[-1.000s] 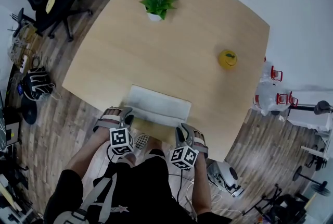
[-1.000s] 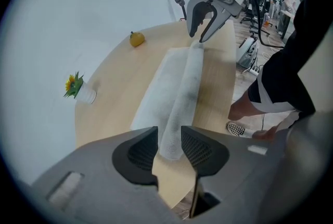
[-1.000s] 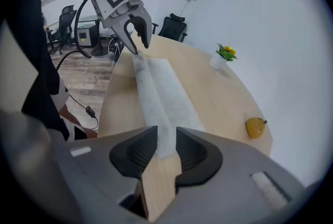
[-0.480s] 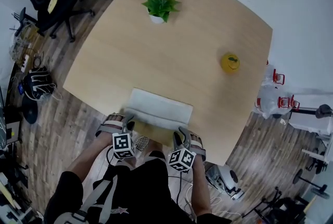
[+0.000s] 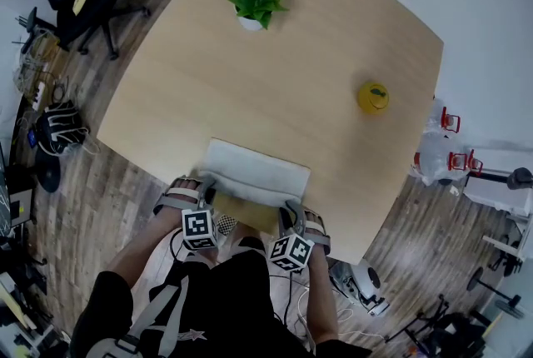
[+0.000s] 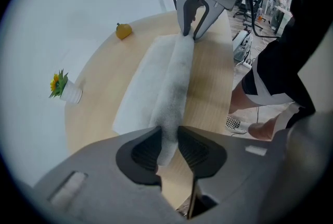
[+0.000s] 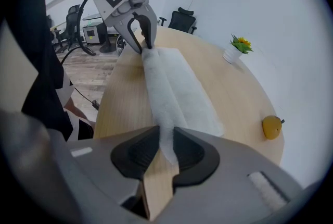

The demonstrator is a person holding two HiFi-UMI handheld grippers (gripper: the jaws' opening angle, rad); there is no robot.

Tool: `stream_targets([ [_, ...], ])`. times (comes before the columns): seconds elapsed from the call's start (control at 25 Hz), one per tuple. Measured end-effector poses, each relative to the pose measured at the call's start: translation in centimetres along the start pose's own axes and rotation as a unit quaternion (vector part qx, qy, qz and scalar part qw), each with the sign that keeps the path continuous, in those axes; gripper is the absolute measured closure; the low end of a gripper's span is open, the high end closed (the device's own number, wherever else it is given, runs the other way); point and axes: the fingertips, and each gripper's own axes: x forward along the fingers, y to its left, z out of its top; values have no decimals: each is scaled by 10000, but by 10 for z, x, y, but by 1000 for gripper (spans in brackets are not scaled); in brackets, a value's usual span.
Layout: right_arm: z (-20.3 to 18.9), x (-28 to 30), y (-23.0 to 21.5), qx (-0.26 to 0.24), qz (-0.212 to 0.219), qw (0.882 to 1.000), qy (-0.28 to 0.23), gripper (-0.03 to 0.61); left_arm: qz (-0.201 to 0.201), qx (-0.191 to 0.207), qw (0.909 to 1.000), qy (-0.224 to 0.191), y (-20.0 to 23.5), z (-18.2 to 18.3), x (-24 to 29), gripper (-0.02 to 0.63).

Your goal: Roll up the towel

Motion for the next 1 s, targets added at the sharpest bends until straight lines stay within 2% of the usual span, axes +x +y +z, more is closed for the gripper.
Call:
stream_targets([
  [0.36,-2,-2,4,112,-34,9999,12,514,75,12,10000,-44,-5,-1,-2,552],
  [0.8,-19,-24,53,343,169,9992,133,517,-131,183,9997,-2,-51,-6,-20,554],
  [1.0,-23,-27,58,358,151,9991,144,517,-185,150,9997,5,-63,-5,-22,554],
])
